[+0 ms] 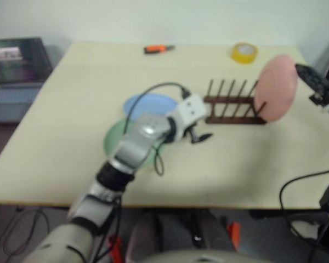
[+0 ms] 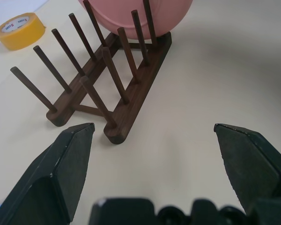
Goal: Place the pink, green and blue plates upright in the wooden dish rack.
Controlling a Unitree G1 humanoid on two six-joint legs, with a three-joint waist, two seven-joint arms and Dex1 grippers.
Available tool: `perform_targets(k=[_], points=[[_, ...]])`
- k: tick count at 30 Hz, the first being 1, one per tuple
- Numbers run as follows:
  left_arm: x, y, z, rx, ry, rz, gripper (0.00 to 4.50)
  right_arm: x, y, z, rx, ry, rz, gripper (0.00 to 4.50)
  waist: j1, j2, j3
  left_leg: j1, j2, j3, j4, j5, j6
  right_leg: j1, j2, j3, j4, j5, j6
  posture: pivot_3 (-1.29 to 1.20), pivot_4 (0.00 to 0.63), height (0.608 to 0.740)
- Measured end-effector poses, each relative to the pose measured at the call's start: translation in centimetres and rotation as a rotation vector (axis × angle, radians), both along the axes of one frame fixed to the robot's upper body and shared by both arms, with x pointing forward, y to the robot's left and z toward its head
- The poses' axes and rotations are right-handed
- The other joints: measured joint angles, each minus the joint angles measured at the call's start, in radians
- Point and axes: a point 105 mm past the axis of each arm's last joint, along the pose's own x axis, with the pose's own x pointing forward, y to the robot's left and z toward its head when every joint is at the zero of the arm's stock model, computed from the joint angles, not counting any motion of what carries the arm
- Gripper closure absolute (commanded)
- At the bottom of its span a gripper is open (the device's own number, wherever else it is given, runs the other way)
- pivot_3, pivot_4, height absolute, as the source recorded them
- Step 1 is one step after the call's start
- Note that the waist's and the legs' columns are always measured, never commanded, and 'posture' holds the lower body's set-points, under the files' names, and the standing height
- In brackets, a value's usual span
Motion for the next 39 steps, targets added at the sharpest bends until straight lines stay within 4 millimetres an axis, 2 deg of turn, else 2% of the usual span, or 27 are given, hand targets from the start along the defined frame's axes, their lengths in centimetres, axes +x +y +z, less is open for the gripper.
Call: perform_targets(k=[4,9,13,16,18,24,30,36,39], points=[[0.2,0.5,0.4,-0.006,-0.003,0.003,0.0,-0.9,-0.7,1.4,-0.074,-0.039,-0.034,0.03,0.001,0.0,0.0,0.0,0.0,0.0,0.0,0.0,0.0,0.0,0.0,0.0,0.0,0.0,0.0,0.0,0.15,0.74],[1.3,3.1,3.9,-0.06,-0.054,0.056,0.0,-3.4,-1.1,3.8,-0.2,-0.113,-0.052,0.03,-0.001,0.0,0.0,0.0,0.0,-0.001,0.0,0.0,0.0,0.0,0.0,0.0,0.0,0.0,0.0,0.0,0.15,0.74],[1.3,4.8,6.4,-0.11,-0.07,0.071,0.0,-5.2,0.7,6.5,-0.251,-0.205,0.006,0.03,-0.003,0.0,0.0,0.001,0.001,-0.001,0.0,0.0,0.0,0.0,0.001,-0.001,0.001,0.0,0.0,0.0,0.15,0.74],[1.7,7.4,7.1,-0.103,-0.054,0.133,0.0,-6.5,2.8,8.2,-0.283,-0.278,0.068,0.03,-0.004,0.0,0.0,0.001,0.002,-0.002,0.0,0.0,0.0,0.0,0.001,-0.001,0.001,0.0,0.0,0.0,0.15,0.74],[2.3,9.0,7.2,-0.089,-0.044,0.191,0.0,-6.9,4.0,8.7,-0.291,-0.304,0.101,0.03,-0.001,0.0,0.0,0.001,0.002,-0.002,0.0,0.0,0.0,0.001,0.001,-0.002,0.001,0.0,0.0,0.0,0.15,0.74],[5.5,13.9,5.4,-0.053,0.097,0.43,0.0,-6.5,8.5,8.0,-0.29,-0.308,0.231,0.03,-0.001,0.0,0.0,0.0,0.001,-0.002,0.002,0.0,0.0,0.001,0.0,-0.001,0.0,0.0,0.0,0.0,0.15,0.74],[6.5,16.5,6.1,-0.054,0.113,0.509,0.0,-6.2,11.4,6.5,-0.294,-0.278,0.318,0.03,0.002,-0.001,0.0,-0.004,0.001,-0.002,0.0,0.0,0.0,-0.004,-0.001,-0.002,-0.001,0.0,-0.001,0.0,0.15,0.74],[6.0,19.6,6.3,-0.029,0.126,0.562,0.0,-6.1,13.4,4.6,-0.308,-0.227,0.369,0.03,0.0,-0.001,0.0,-0.009,0.002,-0.001,0.0,0.0,0.0,-0.01,0.0,-0.002,0.001,0.0,-0.001,0.0,0.15,0.74],[4.9,22.1,5.2,0.027,0.147,0.591,0.0,-6.4,13.7,4.3,-0.301,-0.219,0.387,0.03,-0.003,-0.001,0.0,-0.009,0.003,-0.001,-0.001,0.0,0.0,-0.01,0.0,-0.002,0.001,0.0,-0.001,0.0,0.15,0.74]])
